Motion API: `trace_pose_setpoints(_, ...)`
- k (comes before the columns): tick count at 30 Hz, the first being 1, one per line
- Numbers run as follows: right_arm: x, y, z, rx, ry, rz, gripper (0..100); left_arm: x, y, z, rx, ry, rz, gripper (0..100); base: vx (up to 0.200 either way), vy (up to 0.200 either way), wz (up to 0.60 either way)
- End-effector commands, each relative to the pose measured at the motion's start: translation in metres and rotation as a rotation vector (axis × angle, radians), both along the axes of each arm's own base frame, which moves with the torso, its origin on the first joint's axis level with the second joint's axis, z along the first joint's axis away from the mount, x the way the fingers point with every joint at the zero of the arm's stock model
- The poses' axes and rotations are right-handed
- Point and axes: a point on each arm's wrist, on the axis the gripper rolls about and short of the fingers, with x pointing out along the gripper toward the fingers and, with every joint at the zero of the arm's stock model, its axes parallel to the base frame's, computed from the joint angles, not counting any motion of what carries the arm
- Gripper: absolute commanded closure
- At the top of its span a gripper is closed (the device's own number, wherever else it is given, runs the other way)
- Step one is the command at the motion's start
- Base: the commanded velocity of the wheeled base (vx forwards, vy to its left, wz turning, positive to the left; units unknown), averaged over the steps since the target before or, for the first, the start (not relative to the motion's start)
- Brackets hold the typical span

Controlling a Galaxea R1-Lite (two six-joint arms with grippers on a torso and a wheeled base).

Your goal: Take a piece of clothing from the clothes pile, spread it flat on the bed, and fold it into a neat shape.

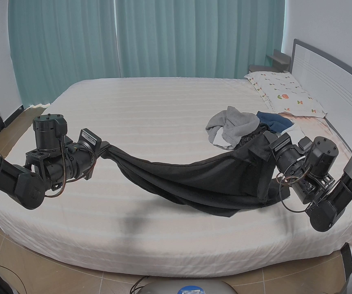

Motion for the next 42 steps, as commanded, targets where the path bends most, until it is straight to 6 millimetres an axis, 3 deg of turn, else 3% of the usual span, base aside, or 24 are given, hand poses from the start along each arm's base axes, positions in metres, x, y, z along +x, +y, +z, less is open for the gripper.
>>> trace_pose_setpoints(1, -0.002, -0.003, 0.008, 0.035, -0.028, -0.003, 100, 0.000, 0.000, 0.000, 0.000, 0.000, 0.001, 100, 0.000, 0.200, 0.00)
trace_pose_setpoints(9, -0.009, -0.005, 0.021, 0.048, -0.061, 0.004, 100, -0.002, 0.000, 0.003, -0.003, -0.009, -0.003, 100, 0.000, 0.200, 0.00)
trace_pose_setpoints(19, -0.008, -0.005, 0.018, 0.044, -0.054, 0.011, 100, -0.002, -0.001, -0.001, 0.000, 0.004, -0.006, 100, 0.000, 0.200, 0.00)
trace_pose_setpoints(24, -0.013, -0.003, 0.016, 0.031, -0.041, 0.030, 100, -0.006, -0.011, -0.005, 0.005, 0.024, -0.041, 100, 0.000, 0.200, 0.00)
trace_pose_setpoints(35, -0.029, -0.005, 0.022, 0.007, -0.048, 0.048, 100, -0.015, -0.023, -0.003, 0.013, 0.022, -0.086, 100, -0.036, 0.000, 0.00)
trace_pose_setpoints(39, -0.041, -0.009, 0.030, -0.033, -0.074, 0.058, 100, -0.022, -0.025, 0.006, 0.006, -0.001, -0.098, 100, -0.200, 0.000, 0.00)
trace_pose_setpoints(42, -0.056, -0.011, 0.048, -0.048, -0.139, 0.063, 100, -0.037, -0.027, 0.020, 0.011, -0.017, -0.125, 100, -0.200, 0.000, 0.00)
